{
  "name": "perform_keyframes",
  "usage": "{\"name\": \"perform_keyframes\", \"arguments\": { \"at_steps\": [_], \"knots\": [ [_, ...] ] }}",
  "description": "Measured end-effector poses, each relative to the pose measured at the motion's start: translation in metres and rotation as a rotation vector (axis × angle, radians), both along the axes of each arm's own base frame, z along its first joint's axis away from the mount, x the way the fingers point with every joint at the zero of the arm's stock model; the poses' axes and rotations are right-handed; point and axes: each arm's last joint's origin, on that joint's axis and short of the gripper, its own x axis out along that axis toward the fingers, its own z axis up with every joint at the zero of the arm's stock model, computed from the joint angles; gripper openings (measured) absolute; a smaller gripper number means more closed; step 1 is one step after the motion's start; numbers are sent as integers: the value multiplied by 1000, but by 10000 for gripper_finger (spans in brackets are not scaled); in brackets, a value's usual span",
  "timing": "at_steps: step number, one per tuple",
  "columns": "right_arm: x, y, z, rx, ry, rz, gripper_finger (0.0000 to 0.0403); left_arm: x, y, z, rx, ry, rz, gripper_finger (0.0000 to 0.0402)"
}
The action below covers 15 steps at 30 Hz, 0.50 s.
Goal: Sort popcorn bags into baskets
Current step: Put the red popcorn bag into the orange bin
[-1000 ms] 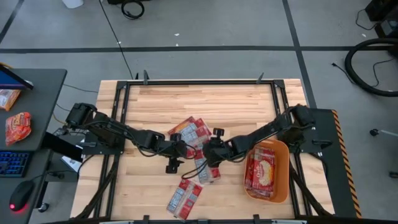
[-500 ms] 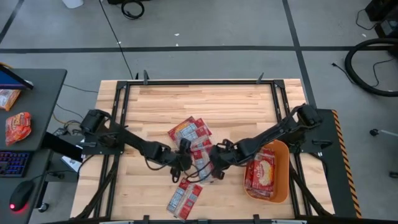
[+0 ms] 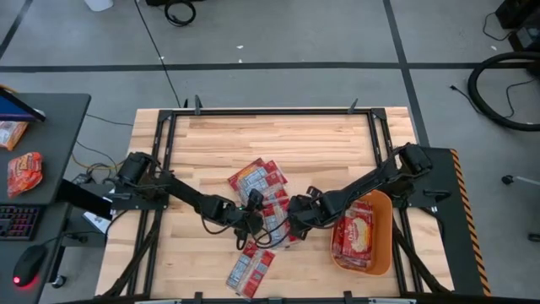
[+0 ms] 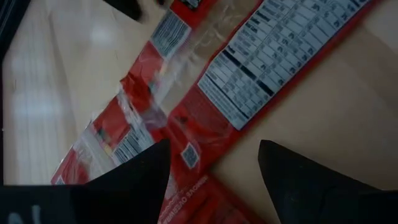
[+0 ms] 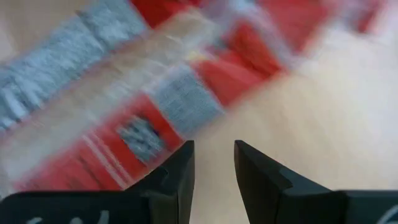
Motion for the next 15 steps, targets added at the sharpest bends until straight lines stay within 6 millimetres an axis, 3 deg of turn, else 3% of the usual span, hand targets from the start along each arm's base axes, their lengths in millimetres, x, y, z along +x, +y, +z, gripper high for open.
{"name": "perform_keyframes", "arguments": {
  "at_steps": [8,15],
  "knots": [
    [26,1,-22,-9,-116,88,118,0,0,-1,14,9,-10,247],
    [29,-3,-20,-6,-133,85,118,-3,-5,-1,38,21,-35,247]
  ]
}}
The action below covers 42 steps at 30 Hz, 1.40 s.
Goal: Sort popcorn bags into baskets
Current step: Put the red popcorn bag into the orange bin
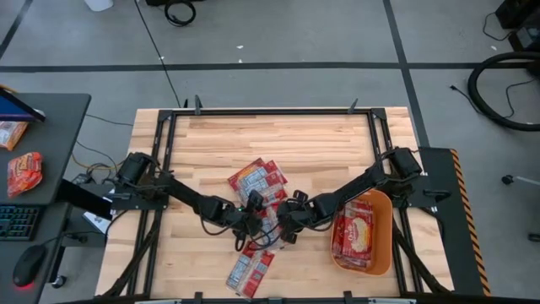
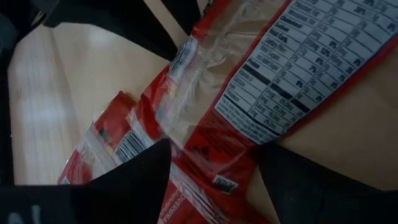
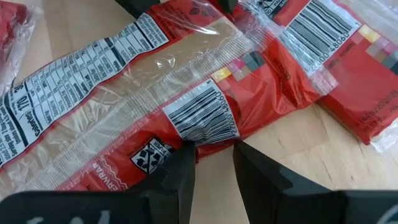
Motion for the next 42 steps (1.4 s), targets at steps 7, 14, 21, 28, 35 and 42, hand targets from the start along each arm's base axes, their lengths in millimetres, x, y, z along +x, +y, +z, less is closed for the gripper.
{"name": "perform_keyframes", "arguments": {
  "at_steps": [7,14,21,28,35,42],
  "knots": [
    [1,1,0,6,-10,22,118,-3,-8,0,31,13,-53,239],
    [-3,-2,5,19,4,-37,118,-12,-18,-1,89,51,-79,189],
    [-2,-4,5,22,7,-54,115,-22,-31,1,146,83,-161,161],
    [2,-2,7,59,-35,-41,115,-19,-23,1,138,93,-144,164],
    [6,0,9,114,-73,-16,115,-15,-17,1,159,109,-168,164],
    [5,0,11,114,-73,-12,115,-17,-20,1,231,82,-117,155]
  ]
}}
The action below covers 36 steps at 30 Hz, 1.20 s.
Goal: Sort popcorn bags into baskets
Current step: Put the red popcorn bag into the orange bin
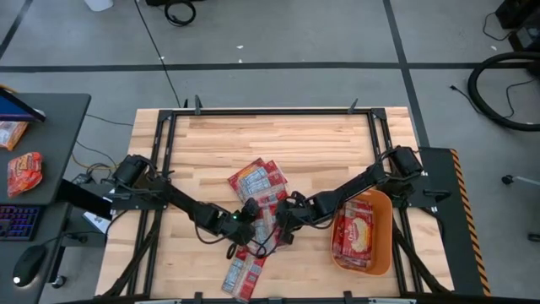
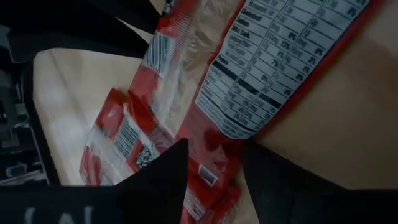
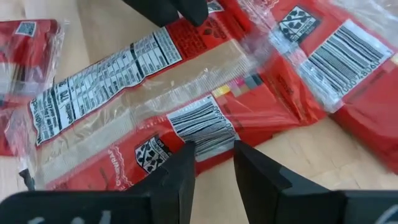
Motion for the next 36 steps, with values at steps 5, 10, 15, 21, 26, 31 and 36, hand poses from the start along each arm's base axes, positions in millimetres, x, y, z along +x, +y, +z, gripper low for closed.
{"name": "perform_keyframes", "arguments": {
  "at_steps": [5,10,15,21,26,31,36],
  "knots": [
    [-7,5,23,-76,-44,52,111,2,5,-1,-51,-5,51,140],
    [-20,38,37,-309,-89,324,107,2,9,-2,-77,5,83,137],
    [-22,69,29,-347,-160,517,119,2,10,-2,-89,9,85,137],
    [-28,88,30,-372,-204,504,159,4,15,-2,-156,-4,133,137],
    [-29,99,15,-411,-191,503,193,5,16,-2,-183,-14,162,137],
    [-13,112,2,-428,-152,532,208,5,16,-1,-186,-16,165,137],
    [-4,121,-4,-473,-86,579,207,5,16,-2,-196,-18,179,137]
  ]
}}
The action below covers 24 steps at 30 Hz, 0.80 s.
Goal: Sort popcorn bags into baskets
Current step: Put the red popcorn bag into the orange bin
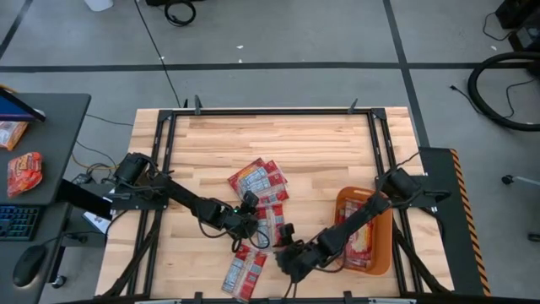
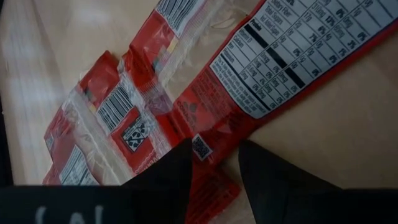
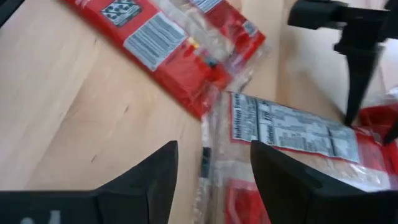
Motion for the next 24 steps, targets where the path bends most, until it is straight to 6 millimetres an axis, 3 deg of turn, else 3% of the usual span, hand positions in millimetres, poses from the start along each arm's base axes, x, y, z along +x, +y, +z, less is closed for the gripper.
{"name": "perform_keyframes", "arguments": {
  "at_steps": [16,24],
  "knots": [
    [2,-5,-18,-93,82,16,202,0,0,0,-37,-10,34,137],
    [0,-9,-20,-229,85,21,142,0,-1,0,-52,-6,28,137]
  ]
}}
